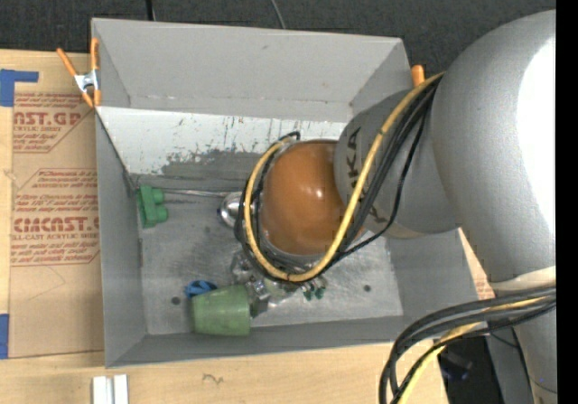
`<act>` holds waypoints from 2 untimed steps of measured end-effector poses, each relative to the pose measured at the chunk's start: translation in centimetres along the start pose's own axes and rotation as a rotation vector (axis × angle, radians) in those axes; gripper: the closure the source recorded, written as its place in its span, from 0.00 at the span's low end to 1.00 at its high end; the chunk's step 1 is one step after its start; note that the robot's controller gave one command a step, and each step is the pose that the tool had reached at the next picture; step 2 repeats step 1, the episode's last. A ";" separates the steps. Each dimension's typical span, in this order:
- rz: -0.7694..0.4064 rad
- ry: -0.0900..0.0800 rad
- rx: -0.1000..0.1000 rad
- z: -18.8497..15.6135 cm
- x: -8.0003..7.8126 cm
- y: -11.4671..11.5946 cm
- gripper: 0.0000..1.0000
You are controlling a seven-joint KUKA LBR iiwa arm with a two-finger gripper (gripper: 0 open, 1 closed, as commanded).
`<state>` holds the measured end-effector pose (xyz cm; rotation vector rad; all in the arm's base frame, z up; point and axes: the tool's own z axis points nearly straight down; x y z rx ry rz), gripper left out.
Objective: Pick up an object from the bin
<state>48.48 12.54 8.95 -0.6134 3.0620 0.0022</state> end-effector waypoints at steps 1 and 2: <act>-0.315 0.008 -0.003 -19.4 -3.4 -0.8 1.00; -0.315 0.008 -0.003 -19.4 -3.4 -0.8 1.00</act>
Offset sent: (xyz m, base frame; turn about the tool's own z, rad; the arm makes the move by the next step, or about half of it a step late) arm 0.0287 0.0036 0.1916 -0.3153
